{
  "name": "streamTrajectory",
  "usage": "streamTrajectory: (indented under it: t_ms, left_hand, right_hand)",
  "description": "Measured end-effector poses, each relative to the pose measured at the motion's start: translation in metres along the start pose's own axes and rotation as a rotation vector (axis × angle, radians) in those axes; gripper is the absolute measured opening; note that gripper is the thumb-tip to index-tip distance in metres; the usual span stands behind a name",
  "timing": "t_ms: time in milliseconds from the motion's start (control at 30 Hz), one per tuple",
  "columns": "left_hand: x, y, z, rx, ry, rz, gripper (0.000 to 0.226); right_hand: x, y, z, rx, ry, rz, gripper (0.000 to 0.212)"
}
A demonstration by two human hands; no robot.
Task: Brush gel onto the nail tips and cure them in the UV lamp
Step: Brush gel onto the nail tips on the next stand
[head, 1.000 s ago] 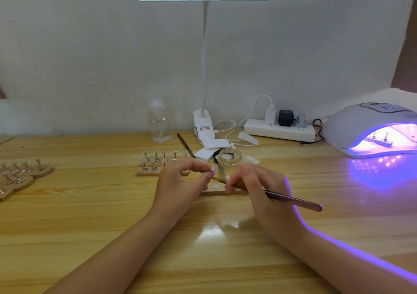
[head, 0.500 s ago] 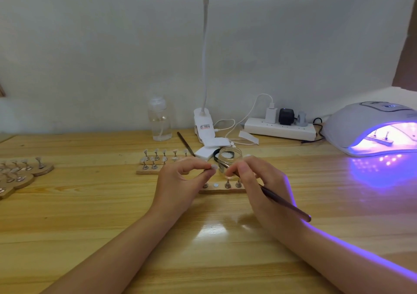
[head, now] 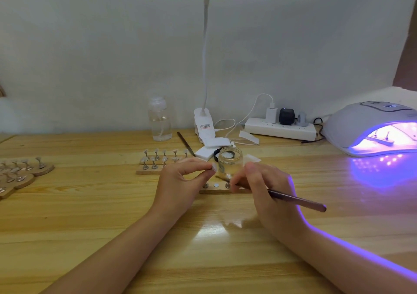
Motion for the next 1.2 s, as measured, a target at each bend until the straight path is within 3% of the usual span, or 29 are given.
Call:
streamTrajectory:
  t_ms: [133, 667, 800, 1200]
  left_hand:
    - [0.002, 0.0, -0.001, -0.008, 0.012, -0.019, 0.024]
    - [-0.005, 0.008, 0.0, -0.098, -0.095, 0.011, 0.013]
    - [-0.006, 0.014, 0.0, -0.159, -0.064, 0.054, 0.017]
    - [-0.025, 0.017, -0.001, -0.19, -0.215, 0.135, 0.045]
  right_hand:
    - [0.004, 0.002, 0.0, -0.02, 0.018, -0.082, 0.04]
    - [0.016, -0.008, 0.003, 0.092, 0.086, 0.175, 0.043]
    - [0.017, -0.008, 0.003, 0.088, 0.093, 0.19, 0.043]
    - [0.02, -0.003, 0.001, 0.039, 0.109, 0.137, 0.044]
Point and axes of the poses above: each hand's wrist, its own z-axis towards the middle knuckle, its own y-axis out of the palm, x = y × z, the point moved 8 cm from there along z, towards the middle knuckle, and after that the axes turned 4 degrees about -y, right-handed, at the moved point
